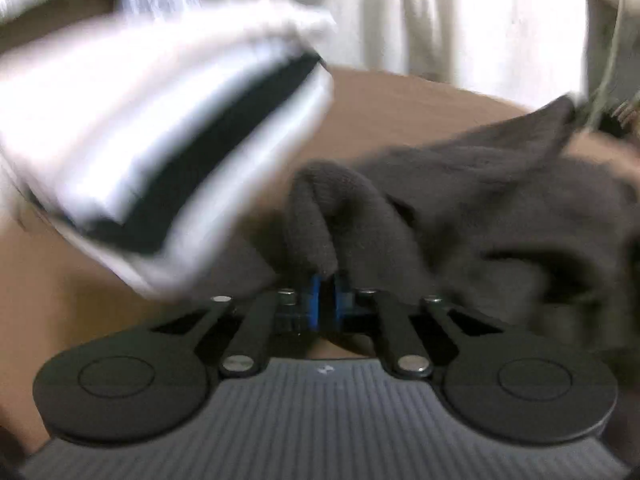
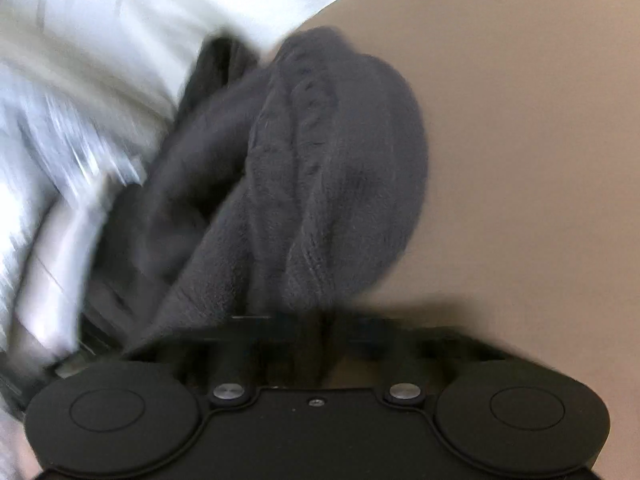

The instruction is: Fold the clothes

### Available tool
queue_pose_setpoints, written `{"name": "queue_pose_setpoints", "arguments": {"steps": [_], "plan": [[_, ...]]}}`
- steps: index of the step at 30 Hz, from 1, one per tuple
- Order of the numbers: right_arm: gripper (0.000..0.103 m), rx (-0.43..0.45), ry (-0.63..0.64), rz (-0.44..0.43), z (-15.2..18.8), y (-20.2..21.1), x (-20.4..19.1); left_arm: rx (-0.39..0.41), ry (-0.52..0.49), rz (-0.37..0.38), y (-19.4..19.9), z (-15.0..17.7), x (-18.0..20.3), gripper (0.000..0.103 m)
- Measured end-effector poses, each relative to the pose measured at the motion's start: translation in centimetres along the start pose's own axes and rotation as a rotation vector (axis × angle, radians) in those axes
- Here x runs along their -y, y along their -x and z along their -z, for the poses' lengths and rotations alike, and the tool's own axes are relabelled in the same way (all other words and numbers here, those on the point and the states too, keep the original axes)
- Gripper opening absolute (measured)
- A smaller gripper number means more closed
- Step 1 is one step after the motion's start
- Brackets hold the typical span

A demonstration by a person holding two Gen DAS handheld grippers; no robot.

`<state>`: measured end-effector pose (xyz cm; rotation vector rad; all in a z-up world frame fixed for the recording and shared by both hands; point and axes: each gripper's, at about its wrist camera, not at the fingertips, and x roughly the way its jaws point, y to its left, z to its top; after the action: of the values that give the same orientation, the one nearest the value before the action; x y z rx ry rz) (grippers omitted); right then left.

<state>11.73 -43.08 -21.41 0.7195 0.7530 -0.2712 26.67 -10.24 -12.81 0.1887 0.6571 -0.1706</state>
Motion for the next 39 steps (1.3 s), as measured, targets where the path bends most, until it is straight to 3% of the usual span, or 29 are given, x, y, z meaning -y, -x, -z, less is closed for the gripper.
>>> {"name": "queue_pose_setpoints", "arguments": {"steps": [2, 4, 5, 7, 8, 12, 14, 18, 20, 21, 23, 25, 28, 32, 34, 36, 38, 39], "plan": [[0.012, 0.060, 0.135, 0.099, -1.4, 2.1, -2.0, 0.037, 0.015, -0.088, 0.5, -1.0, -1.8, 0.003], [0.011, 0.139, 0.216, 0.210, -3.7, 4.7, -2.5, 0.034, 0.108, -0.079, 1.2, -1.8, -4.3, 0.003], [0.011, 0.179, 0.251, 0.268, -5.0, 6.0, -2.5, 0.056, 0.120, -0.115, 1.8, -2.1, -5.0, 0.000], [0.011, 0.247, 0.309, 0.387, -7.6, 8.2, -2.5, 0.155, 0.054, -0.292, 3.5, -2.7, -5.1, 0.000], [0.011, 0.267, 0.325, 0.447, -9.0, 8.8, -2.3, 0.172, 0.041, -0.320, 3.8, -2.8, -5.2, 0.000], [0.011, 0.400, 0.453, 0.667, -13.1, 10.1, -2.9, 0.098, 0.076, -0.173, 2.6, -2.8, -5.5, 0.000], [0.018, 0.409, 0.503, 0.750, -14.3, 8.9, -2.7, 0.060, 0.093, -0.099, 2.0, -2.8, -5.7, 0.003], [0.030, 0.338, 0.434, 0.724, -13.5, 7.1, -0.8, -0.015, 0.127, 0.049, 0.8, -2.7, -6.1, 0.012], [0.059, 0.322, 0.434, 0.659, -11.3, 6.9, -1.1, -0.037, 0.116, 0.102, 0.4, -2.6, -5.6, 0.020], [0.065, 0.316, 0.441, 0.625, -10.0, 6.9, -1.3, -0.024, 0.067, 0.096, 0.5, -2.5, -4.5, 0.025], [0.067, 0.294, 0.461, 0.554, -7.1, 7.1, -1.6, -0.014, -0.035, 0.138, 0.6, -2.1, -2.1, 0.055], [0.067, 0.223, 0.481, 0.447, -4.4, 6.9, -1.4, -0.009, -0.139, 0.198, 0.6, -1.7, 0.3, 0.066], [0.067, 0.107, 0.528, 0.306, -0.6, 6.9, -1.3, -0.034, -0.241, 0.238, 0.2, -1.0, 3.6, 0.071], [0.073, 0.054, 0.576, 0.287, 3.1, 7.3, -1.0, 0.010, -0.401, 0.125, -0.8, 0.9, 7.6, 0.083], [0.083, 0.056, 0.574, 0.325, 3.9, 7.3, -0.3, 0.051, -0.507, 0.043, -1.1, 1.8, 9.9, 0.083], [0.083, 0.041, 0.578, 0.378, 4.0, 6.5, 0.7, 0.059, -0.580, -0.063, -2.3, 2.5, 11.0, 0.075], [0.083, 0.020, 0.584, 0.460, 4.0, 5.6, 1.8, 0.051, -0.616, -0.143, -3.1, 2.7, 11.5, 0.044], [0.083, 0.014, 0.586, 0.511, 3.8, 5.1, 2.4, 0.042, -0.594, -0.136, -2.8, 2.2, 11.4, 0.040]]}}
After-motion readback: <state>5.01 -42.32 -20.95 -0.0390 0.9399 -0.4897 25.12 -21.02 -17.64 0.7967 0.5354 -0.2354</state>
